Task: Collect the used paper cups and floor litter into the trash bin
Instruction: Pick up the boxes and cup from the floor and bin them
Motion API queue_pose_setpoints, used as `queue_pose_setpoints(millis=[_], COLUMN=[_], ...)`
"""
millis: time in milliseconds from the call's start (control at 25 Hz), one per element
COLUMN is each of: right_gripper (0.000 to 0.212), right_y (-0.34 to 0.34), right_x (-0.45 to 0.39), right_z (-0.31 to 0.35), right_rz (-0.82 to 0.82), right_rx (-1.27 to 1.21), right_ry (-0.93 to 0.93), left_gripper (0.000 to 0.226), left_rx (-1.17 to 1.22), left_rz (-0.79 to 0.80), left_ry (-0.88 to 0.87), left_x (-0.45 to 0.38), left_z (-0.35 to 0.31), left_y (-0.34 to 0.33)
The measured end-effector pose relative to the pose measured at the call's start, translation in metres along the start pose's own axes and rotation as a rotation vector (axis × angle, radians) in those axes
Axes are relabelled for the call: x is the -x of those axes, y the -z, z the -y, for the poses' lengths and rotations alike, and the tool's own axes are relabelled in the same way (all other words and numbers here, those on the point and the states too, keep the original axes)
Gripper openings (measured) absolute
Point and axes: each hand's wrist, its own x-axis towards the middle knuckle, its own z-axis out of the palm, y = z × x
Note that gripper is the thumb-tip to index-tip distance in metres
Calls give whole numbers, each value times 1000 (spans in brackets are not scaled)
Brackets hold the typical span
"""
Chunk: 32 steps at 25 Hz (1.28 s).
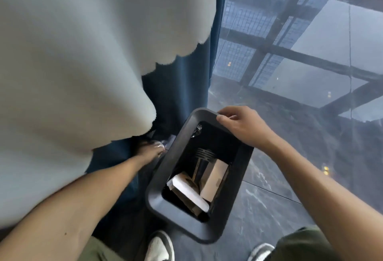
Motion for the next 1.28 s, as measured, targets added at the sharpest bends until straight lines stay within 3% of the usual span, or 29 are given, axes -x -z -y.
queue_pose_setpoints(millis=[80, 200, 320, 440, 480, 600, 680, 840, 1040, 1280], right_gripper=[32, 39, 43, 43, 42, 42, 39, 40, 50, 65], right_y=[7, 17, 36, 52, 56, 68, 75, 80, 79, 70], right_x=[17, 47, 85, 123, 134, 168, 184, 209, 218, 206], right_z=[18, 42, 74, 106, 113, 140, 153, 166, 159, 145], right_rz=[-38, 14, 164, 327, 353, 413, 426, 433, 361, 340], right_rx=[93, 248, 304, 247, 219, 155, 100, -54, -241, -408], right_ry=[-38, -31, -57, -148, -173, -254, -323, -486, -662, -696], left_gripper=[33, 58, 46, 35, 40, 68, 61, 53, 54, 47], left_rx=[35, 20, 62, 160, 161, 259, 289, 250, 320, 319], left_rz=[-140, -146, -212, -29, 56, 99, 187, 143, 151, 165], left_ry=[-4, 93, 61, 88, 112, 220, 334, 416, 318, 302], left_x=[48, 107, 195, 254, 271, 326, 353, 385, 386, 365], left_z=[-3, -6, -32, -49, -52, -69, -79, -95, -109, -126], left_y=[15, 35, 59, 80, 85, 103, 111, 107, 73, 45])
